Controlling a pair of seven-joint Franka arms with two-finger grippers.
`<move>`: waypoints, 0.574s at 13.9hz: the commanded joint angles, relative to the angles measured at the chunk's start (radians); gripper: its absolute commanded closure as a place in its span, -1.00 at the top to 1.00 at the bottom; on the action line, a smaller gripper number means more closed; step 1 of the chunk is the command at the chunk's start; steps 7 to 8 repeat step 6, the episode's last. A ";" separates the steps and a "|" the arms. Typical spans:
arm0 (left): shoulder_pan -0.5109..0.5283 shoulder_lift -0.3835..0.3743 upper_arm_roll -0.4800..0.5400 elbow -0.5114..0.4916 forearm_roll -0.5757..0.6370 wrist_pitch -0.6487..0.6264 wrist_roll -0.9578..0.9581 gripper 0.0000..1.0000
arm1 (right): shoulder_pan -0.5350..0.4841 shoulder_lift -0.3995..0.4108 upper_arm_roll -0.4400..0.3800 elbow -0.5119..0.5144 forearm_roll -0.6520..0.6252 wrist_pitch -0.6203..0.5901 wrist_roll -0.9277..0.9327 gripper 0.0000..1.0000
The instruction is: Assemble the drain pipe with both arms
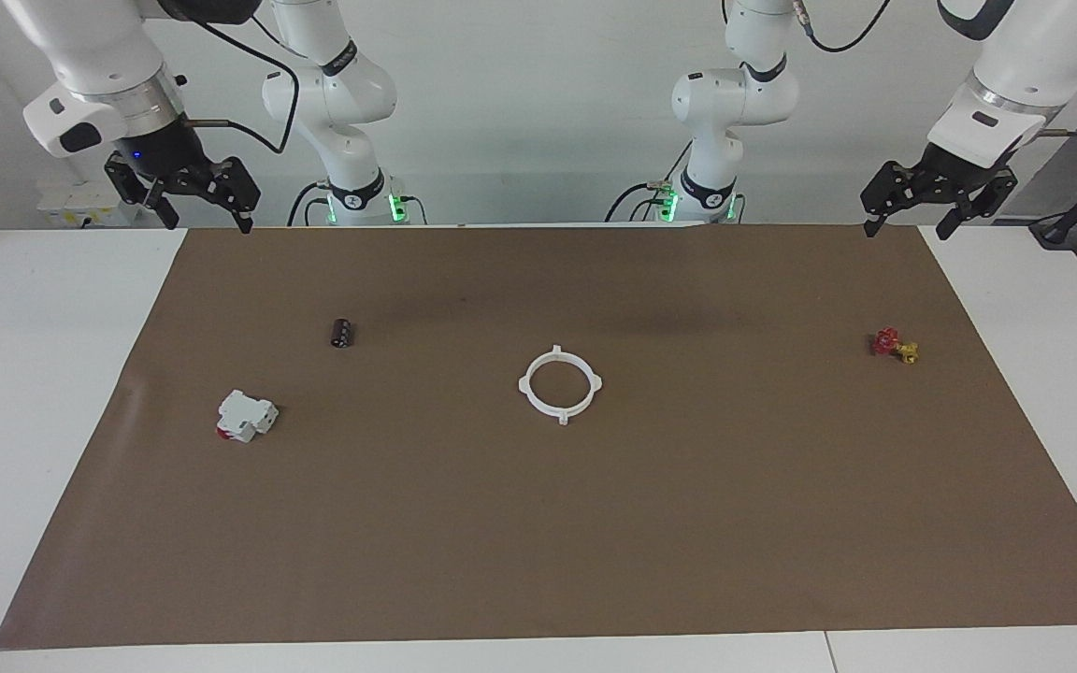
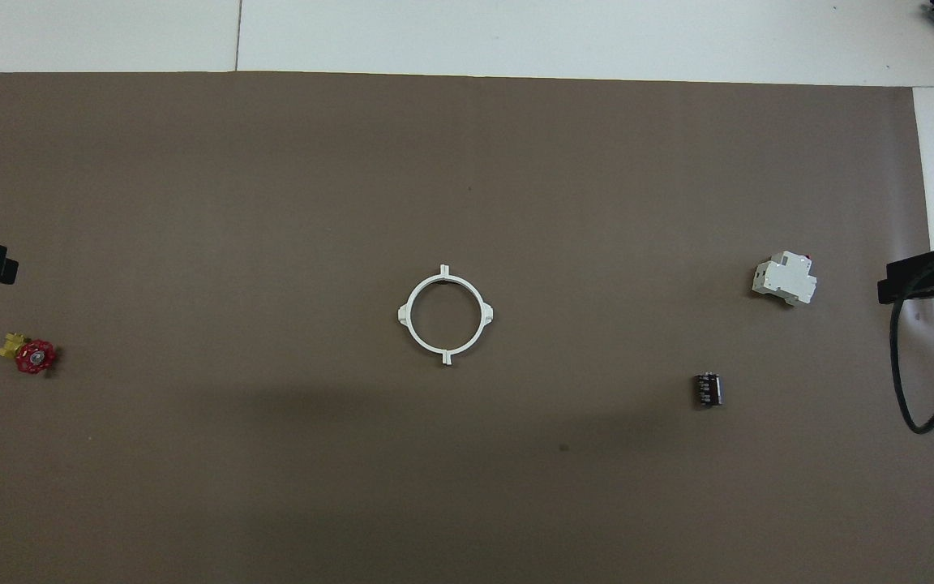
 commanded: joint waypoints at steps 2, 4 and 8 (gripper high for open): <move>0.012 -0.041 -0.006 -0.051 -0.012 -0.005 -0.023 1.00 | -0.001 -0.021 0.003 -0.027 -0.006 0.022 -0.009 1.00; 0.012 -0.041 -0.005 -0.051 -0.012 0.007 -0.014 1.00 | -0.001 -0.021 0.003 -0.027 -0.006 0.022 -0.009 1.00; 0.012 -0.041 -0.005 -0.051 -0.012 0.009 -0.008 1.00 | -0.001 -0.021 0.003 -0.027 -0.006 0.022 -0.009 1.00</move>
